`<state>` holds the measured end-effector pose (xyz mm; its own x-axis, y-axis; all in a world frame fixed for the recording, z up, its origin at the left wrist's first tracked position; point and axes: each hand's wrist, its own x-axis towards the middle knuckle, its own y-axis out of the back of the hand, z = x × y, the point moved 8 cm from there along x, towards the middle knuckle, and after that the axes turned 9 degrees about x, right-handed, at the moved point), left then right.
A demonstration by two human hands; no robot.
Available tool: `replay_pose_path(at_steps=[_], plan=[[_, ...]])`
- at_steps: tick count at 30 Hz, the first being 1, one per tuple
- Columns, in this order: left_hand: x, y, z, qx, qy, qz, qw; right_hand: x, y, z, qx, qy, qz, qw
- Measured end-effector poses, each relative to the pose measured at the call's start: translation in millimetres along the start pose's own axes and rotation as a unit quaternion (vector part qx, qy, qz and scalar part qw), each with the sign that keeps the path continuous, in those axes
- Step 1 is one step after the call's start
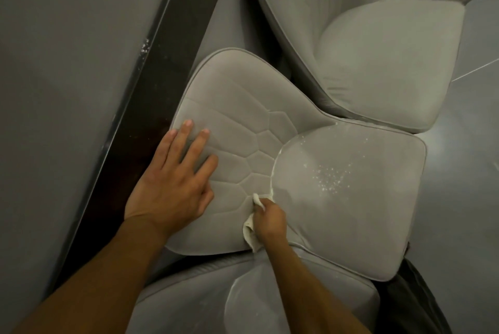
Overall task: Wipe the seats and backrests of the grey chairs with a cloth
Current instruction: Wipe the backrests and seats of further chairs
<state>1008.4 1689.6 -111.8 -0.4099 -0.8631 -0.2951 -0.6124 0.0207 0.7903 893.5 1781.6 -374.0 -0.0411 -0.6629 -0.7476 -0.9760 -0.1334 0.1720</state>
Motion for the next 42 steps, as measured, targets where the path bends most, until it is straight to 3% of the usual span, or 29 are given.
replay_pose_path(at_steps=[2, 5, 7, 9, 12, 15, 18, 23, 26, 28, 31, 33, 36, 37, 39, 42], plan=[[0, 0, 0, -0.003, -0.001, -0.001, 1.0, -15, -3, -42, 0.043, 0.11, -0.006, 0.993], [1, 0, -1, -0.004, -0.005, -0.005, 1.0, -58, -5, -88, 0.108, 0.278, -0.008, 0.954], [0, 0, 0, -0.002, -0.005, -0.006, 1.0, -75, -8, -86, 0.116, 0.326, -0.006, 0.938], [0, 0, 0, -0.003, -0.003, -0.004, 1.0, -66, -11, -62, 0.101, 0.284, 0.003, 0.953], [0, 1, 0, -0.006, 0.0, 0.001, 1.0, -24, -7, -4, 0.032, 0.095, 0.016, 0.995], [1, -1, 0, -0.005, -0.001, 0.0, 1.0, 8, 3, 38, -0.033, -0.045, -0.002, 0.998], [0, -5, -1, 0.003, -0.003, -0.006, 1.0, 30, 7, 49, -0.046, -0.108, 0.008, 0.993], [0, -7, -1, 0.004, 0.0, -0.011, 1.0, 41, 0, -39, 0.086, -0.02, 0.059, 0.994], [0, -8, -1, 0.003, 0.0, -0.01, 1.0, 11, 8, -96, 0.217, 0.078, 0.083, 0.969], [0, -8, 0, 0.003, 0.0, -0.01, 1.0, -21, 10, -128, 0.271, 0.182, 0.049, 0.944], [1, -7, 0, 0.0, -0.002, -0.008, 1.0, -47, 1, -137, 0.237, 0.309, -0.001, 0.921], [0, -8, -1, 0.0, -0.001, -0.011, 1.0, -33, -3, -106, 0.194, 0.27, 0.024, 0.943], [-1, -10, -1, 0.0, -0.003, -0.012, 1.0, -6, -5, -55, 0.141, 0.104, 0.059, 0.983], [-1, -10, -1, 0.001, -0.003, -0.013, 1.0, -3, -6, -52, 0.145, 0.088, 0.066, 0.983], [0, -10, 0, 0.004, -0.004, -0.012, 1.0, -8, -2, -73, 0.183, 0.131, 0.086, 0.971], [0, -10, 0, 0.009, -0.005, -0.012, 1.0, -37, 0, -126, 0.239, 0.27, 0.061, 0.931]])
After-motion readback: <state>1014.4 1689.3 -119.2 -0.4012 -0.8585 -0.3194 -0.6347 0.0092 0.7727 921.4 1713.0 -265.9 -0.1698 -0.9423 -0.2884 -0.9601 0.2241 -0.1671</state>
